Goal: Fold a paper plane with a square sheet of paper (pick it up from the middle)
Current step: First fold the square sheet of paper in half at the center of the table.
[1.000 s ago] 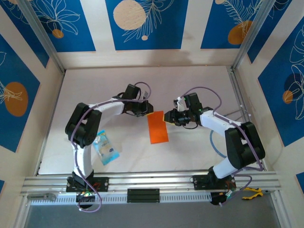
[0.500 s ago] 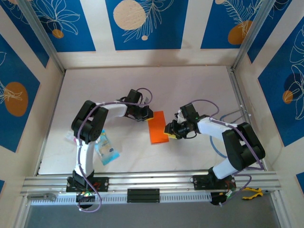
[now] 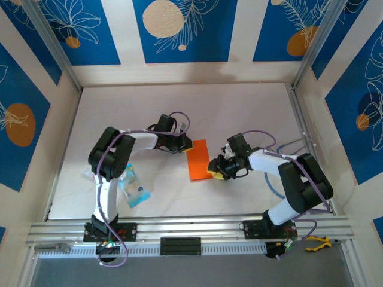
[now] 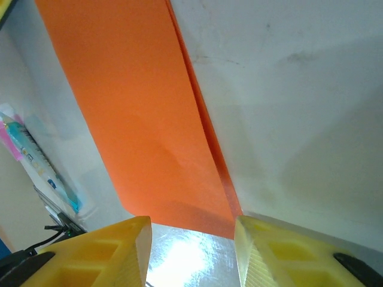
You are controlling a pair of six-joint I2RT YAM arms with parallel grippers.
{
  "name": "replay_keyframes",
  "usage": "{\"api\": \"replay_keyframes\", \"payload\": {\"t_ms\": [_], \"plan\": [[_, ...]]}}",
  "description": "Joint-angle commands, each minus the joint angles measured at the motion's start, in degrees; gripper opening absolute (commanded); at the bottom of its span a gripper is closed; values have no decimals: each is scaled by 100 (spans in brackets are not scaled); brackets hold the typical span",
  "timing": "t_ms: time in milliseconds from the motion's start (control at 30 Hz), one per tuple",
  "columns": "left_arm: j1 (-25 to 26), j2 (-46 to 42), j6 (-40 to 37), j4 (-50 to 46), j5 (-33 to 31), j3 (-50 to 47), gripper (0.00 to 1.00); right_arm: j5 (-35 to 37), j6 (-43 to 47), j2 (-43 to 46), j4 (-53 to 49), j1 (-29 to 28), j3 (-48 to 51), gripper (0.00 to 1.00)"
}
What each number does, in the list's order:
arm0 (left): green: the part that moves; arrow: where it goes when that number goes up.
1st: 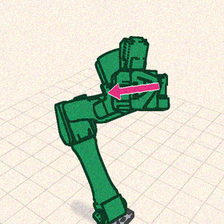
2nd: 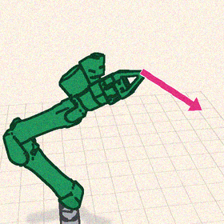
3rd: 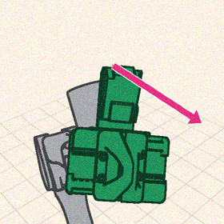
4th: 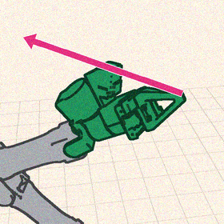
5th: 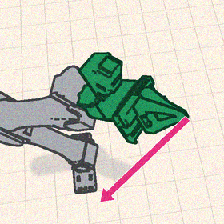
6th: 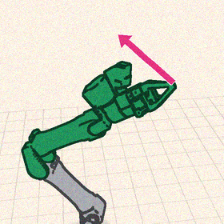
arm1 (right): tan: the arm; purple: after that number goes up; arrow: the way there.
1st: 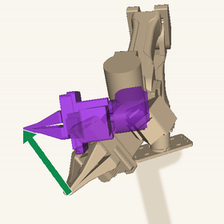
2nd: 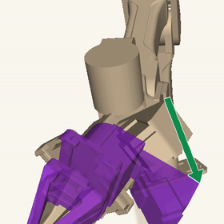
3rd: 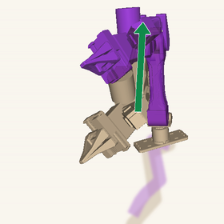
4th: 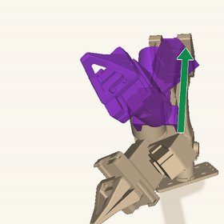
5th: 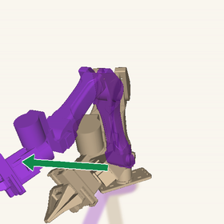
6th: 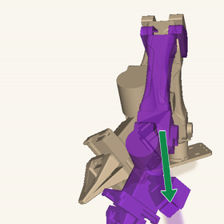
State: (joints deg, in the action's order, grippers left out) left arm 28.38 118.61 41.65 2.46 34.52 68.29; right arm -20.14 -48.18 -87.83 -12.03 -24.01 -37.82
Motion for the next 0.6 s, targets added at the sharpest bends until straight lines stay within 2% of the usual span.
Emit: {"api": "replay_keyframes", "payload": {"t_ms": [0, 567], "plan": [[-53, 141, -34, -316, -169, -176, 14, -83, -87, -42, -75, 10, -32, 41], [-61, 101, -35, -351, -152, -185, 15, -125, -153, -155, 90, 1, 73, 40]]}}
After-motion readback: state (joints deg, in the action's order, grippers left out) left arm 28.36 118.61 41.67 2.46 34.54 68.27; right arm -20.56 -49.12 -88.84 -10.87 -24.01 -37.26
